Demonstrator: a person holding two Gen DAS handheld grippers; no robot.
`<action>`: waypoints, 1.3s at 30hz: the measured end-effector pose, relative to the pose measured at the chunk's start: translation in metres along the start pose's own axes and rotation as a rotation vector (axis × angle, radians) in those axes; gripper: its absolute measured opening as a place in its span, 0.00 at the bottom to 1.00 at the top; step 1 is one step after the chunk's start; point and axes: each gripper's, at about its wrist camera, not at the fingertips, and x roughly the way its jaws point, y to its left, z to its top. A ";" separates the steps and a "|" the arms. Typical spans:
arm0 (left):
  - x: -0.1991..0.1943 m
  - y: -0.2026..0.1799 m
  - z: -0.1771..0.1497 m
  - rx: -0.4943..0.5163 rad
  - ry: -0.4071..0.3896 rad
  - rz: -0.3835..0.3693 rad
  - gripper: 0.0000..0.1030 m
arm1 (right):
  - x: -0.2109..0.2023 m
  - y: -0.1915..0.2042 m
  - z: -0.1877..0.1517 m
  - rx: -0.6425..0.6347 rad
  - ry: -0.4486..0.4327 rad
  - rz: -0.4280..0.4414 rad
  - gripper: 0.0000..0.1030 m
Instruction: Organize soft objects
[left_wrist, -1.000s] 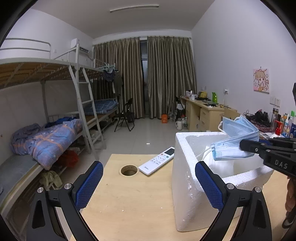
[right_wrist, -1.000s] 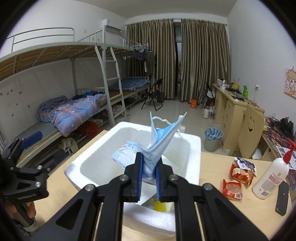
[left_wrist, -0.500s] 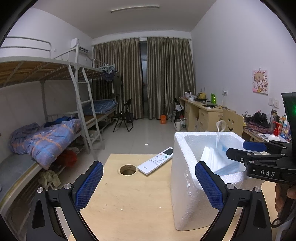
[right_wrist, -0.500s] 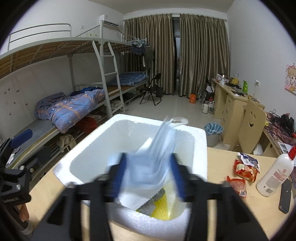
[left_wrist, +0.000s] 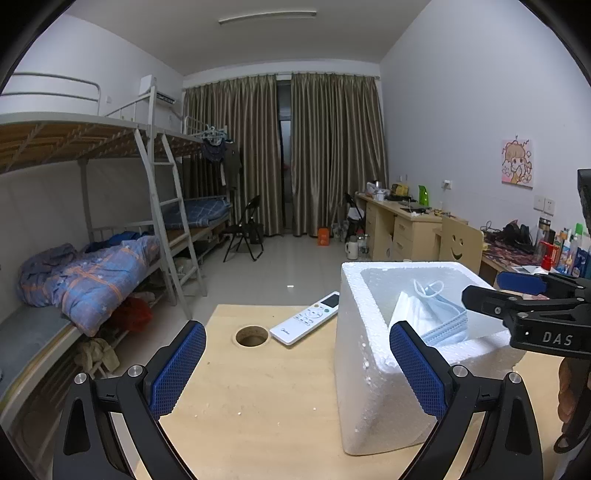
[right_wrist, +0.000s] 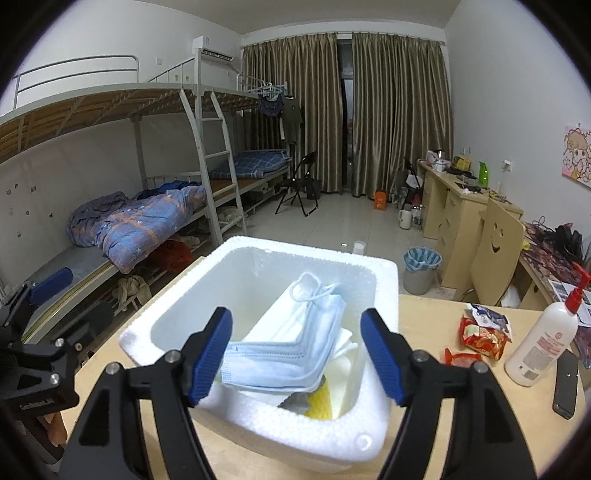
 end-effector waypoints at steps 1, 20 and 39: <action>-0.003 0.000 0.001 -0.002 -0.004 0.000 0.97 | -0.003 0.000 0.000 0.002 -0.005 0.002 0.77; -0.088 -0.012 0.007 0.000 -0.087 0.018 0.98 | -0.082 0.005 -0.007 -0.006 -0.123 -0.012 1.00; -0.168 -0.044 -0.006 0.018 -0.148 -0.019 1.00 | -0.163 0.006 -0.041 -0.015 -0.227 -0.047 1.00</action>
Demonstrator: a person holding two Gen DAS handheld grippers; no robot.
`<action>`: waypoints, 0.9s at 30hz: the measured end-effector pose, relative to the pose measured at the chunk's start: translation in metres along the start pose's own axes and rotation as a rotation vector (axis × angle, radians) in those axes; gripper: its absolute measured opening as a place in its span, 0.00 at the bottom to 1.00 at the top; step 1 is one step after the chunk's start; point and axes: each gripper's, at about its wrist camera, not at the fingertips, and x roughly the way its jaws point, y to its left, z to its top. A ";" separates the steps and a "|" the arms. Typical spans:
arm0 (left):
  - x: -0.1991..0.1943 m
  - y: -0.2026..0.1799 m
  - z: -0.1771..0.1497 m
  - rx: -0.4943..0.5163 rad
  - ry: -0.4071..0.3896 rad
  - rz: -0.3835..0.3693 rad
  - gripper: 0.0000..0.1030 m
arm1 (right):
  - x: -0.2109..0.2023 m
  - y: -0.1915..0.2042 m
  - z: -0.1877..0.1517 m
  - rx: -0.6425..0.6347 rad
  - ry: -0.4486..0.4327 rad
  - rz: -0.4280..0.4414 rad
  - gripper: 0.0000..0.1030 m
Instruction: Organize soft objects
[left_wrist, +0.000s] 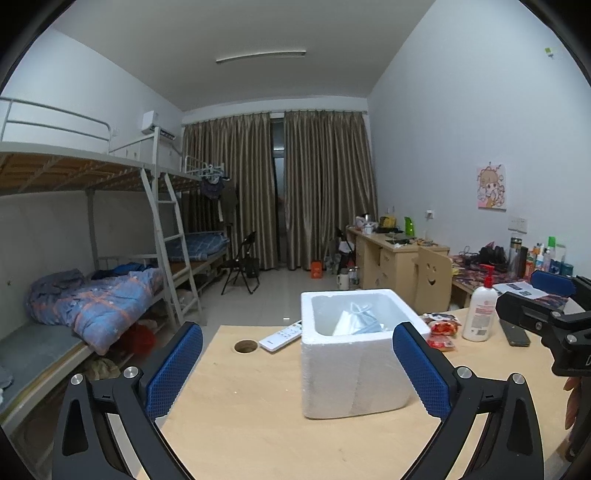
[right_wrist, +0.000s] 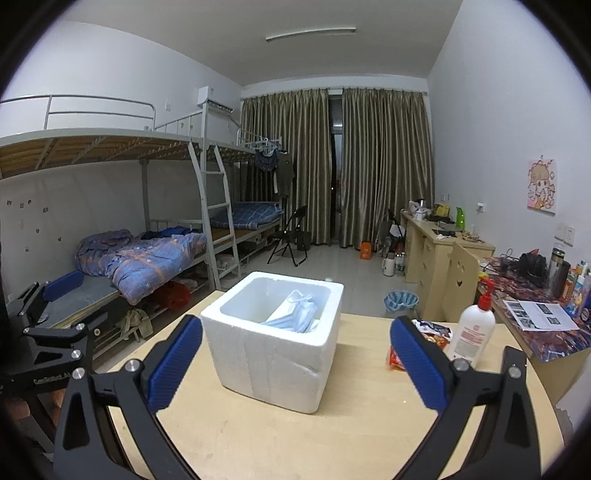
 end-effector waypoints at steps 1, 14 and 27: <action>-0.005 -0.002 -0.001 0.002 -0.004 -0.001 1.00 | -0.004 0.001 -0.002 0.000 -0.001 -0.003 1.00; -0.056 -0.017 -0.005 0.006 -0.046 -0.028 1.00 | -0.061 0.000 -0.019 0.004 -0.062 -0.040 1.00; -0.101 -0.025 -0.015 0.002 -0.072 -0.062 1.00 | -0.100 0.013 -0.037 -0.009 -0.095 -0.047 1.00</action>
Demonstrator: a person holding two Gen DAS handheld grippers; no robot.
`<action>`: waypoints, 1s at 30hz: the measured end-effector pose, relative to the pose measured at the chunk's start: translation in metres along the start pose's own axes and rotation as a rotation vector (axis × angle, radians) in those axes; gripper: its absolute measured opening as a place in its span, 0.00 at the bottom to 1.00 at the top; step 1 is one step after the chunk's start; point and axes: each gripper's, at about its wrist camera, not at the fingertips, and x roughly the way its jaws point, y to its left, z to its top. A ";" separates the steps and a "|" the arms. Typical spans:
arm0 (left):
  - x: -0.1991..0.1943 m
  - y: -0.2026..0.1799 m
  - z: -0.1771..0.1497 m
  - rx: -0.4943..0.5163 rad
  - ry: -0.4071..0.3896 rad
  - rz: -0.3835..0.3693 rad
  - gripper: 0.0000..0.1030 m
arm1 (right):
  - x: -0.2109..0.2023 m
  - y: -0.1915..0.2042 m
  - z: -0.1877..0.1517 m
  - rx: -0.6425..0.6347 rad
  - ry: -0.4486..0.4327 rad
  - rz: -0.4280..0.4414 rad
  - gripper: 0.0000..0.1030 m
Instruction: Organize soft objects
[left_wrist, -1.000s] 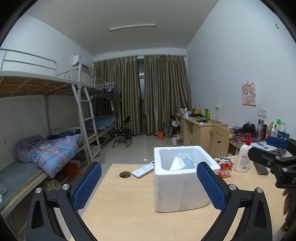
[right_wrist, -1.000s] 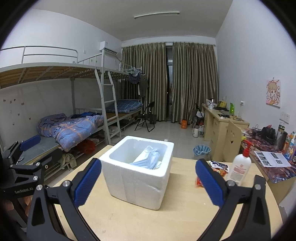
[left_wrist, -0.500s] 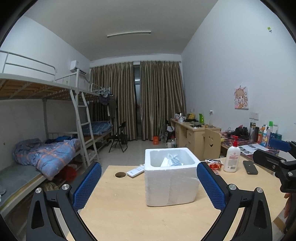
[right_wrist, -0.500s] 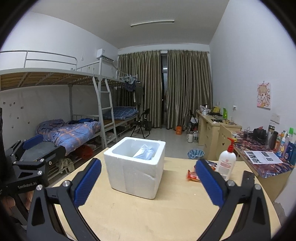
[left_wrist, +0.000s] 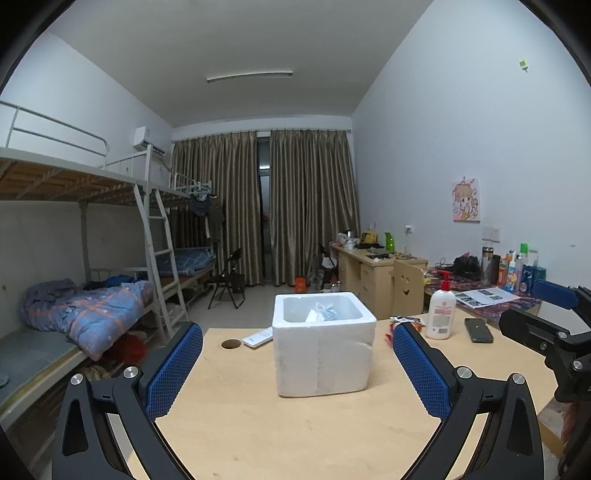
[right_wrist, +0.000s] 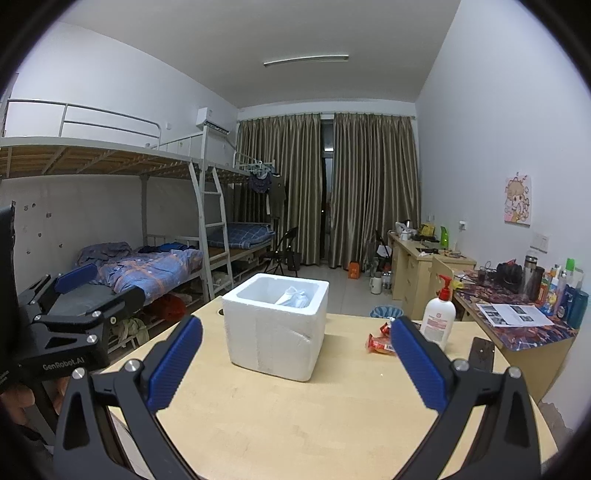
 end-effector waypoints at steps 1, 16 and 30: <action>-0.003 -0.001 -0.002 -0.002 -0.001 -0.001 1.00 | -0.003 0.002 -0.002 0.001 -0.002 -0.001 1.00; -0.040 -0.018 -0.017 0.007 -0.038 -0.032 1.00 | -0.037 0.004 -0.025 -0.021 -0.036 -0.028 1.00; -0.044 -0.024 -0.036 0.007 -0.037 -0.064 1.00 | -0.048 -0.001 -0.042 -0.003 -0.055 -0.034 1.00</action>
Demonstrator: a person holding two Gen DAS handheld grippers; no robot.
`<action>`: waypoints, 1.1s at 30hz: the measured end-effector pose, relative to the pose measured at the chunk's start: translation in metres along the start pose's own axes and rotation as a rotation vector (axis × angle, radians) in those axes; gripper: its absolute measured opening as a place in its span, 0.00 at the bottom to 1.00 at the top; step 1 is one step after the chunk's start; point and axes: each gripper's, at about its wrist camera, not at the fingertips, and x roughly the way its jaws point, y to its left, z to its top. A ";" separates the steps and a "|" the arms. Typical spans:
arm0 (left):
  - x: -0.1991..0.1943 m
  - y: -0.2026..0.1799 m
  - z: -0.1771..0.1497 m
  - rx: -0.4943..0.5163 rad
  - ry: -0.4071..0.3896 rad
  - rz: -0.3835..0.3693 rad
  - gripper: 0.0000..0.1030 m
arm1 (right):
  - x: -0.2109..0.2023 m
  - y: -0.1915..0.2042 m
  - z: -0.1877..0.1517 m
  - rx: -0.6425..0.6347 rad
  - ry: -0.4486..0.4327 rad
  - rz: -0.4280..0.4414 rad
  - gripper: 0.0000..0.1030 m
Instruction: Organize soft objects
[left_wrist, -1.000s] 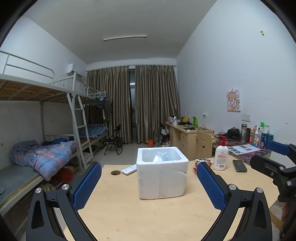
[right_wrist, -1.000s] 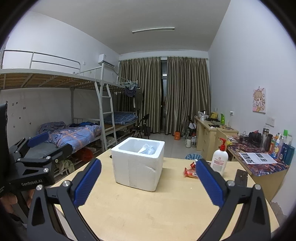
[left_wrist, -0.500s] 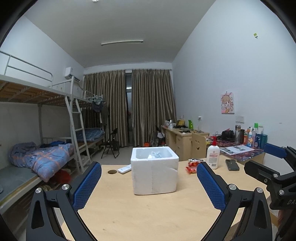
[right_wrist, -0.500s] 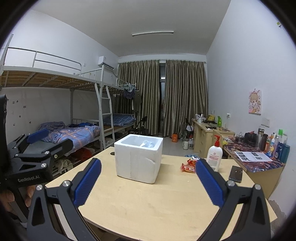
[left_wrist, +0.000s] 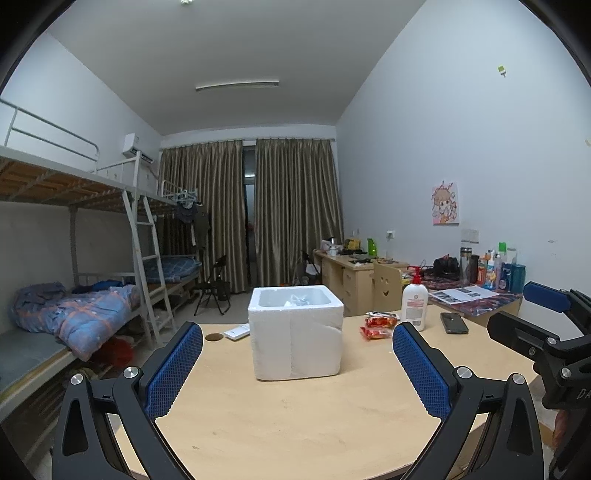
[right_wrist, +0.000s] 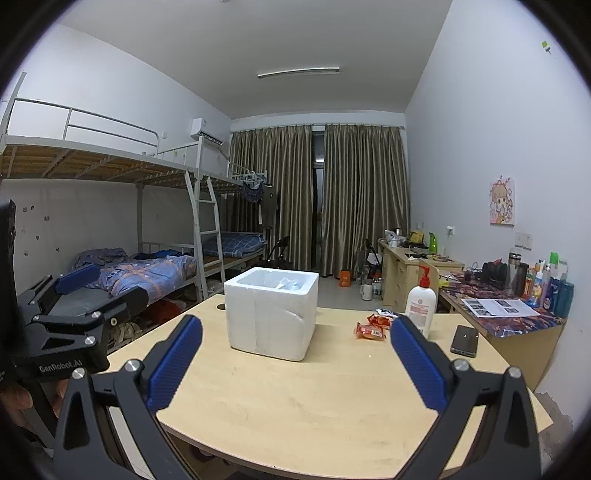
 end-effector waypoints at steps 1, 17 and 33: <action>0.000 -0.001 -0.003 0.000 0.000 -0.005 1.00 | 0.001 -0.001 -0.001 0.002 -0.001 0.000 1.00; 0.017 0.001 -0.037 -0.048 0.018 -0.035 1.00 | 0.008 -0.013 -0.029 0.061 0.009 -0.005 1.00; 0.032 -0.001 -0.062 -0.040 0.053 -0.015 1.00 | 0.014 -0.015 -0.049 0.081 0.041 -0.019 1.00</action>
